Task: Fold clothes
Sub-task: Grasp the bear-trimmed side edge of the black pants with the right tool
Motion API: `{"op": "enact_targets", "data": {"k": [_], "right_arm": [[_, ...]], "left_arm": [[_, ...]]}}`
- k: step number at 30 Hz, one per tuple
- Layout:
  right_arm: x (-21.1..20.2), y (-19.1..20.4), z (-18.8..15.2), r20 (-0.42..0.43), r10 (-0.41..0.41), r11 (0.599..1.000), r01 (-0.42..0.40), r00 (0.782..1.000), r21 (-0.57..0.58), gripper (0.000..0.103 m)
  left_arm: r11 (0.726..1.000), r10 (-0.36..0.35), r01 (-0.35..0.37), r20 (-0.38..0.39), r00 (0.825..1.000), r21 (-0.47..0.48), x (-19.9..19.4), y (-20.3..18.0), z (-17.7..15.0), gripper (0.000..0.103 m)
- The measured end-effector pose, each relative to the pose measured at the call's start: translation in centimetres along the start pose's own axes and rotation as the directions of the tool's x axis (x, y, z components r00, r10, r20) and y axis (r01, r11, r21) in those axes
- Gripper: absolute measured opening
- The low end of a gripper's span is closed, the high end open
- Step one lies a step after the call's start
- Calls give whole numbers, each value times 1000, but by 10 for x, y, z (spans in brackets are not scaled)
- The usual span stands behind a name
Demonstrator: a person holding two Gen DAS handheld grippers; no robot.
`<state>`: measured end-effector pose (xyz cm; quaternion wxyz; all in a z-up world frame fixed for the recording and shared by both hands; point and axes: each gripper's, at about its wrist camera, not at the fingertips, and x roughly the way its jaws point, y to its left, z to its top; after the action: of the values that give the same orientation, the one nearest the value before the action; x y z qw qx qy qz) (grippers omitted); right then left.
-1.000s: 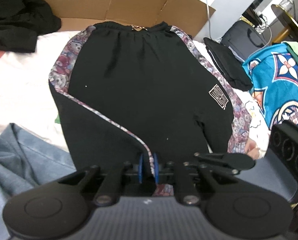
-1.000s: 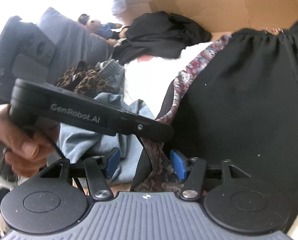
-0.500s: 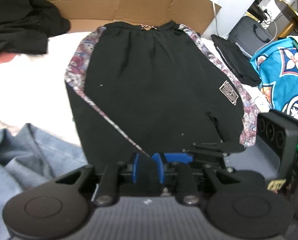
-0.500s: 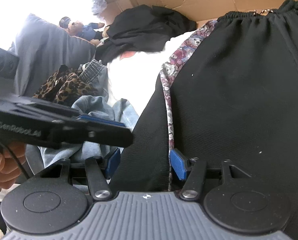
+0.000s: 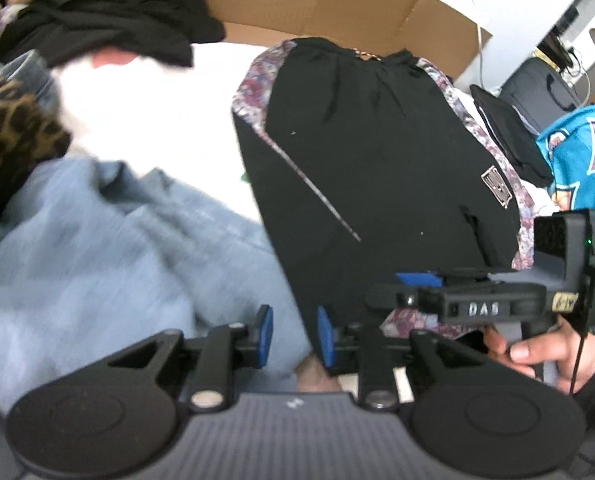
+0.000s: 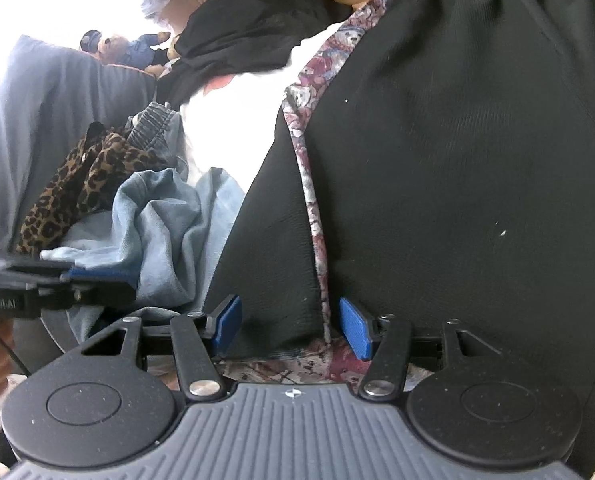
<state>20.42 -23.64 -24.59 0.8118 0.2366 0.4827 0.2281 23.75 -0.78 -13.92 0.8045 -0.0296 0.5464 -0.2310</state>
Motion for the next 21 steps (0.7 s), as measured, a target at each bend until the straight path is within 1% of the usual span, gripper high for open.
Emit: {"op": "enact_targets", "data": {"k": [3,9,10,12,14,17,19,21], "right_arm": [[6,-6,2,-5,39,997,-39,999,74,52],[20,-20,8,-5,109,971,-105,994,217,51],[21,-23,9,-3,116,965,-112,993,238,49],[18,-26,9,0,135,956,-131,991,262,40],[14,-32,7,2,175,941,-168,985,292,30],[9,-42,1,6,212,914,-200,977,352,30],[8,-47,-4,7,221,900,-207,975,384,30],[10,-50,-7,-3,216,895,-197,976,401,30]], "left_arm": [[1000,-4,4,13,1000,-17,-7,5,-9,26],[999,-13,15,32,999,-41,-14,8,-18,26],[999,-13,14,33,999,-41,-15,8,-18,26],[999,-11,13,35,999,-41,-16,8,-20,26],[999,-9,11,35,999,-39,-17,7,-21,26],[999,-6,8,33,999,-37,-18,6,-22,26],[999,-5,6,33,999,-40,-17,6,-23,26],[999,-5,6,34,999,-44,-17,5,-24,26]]}}
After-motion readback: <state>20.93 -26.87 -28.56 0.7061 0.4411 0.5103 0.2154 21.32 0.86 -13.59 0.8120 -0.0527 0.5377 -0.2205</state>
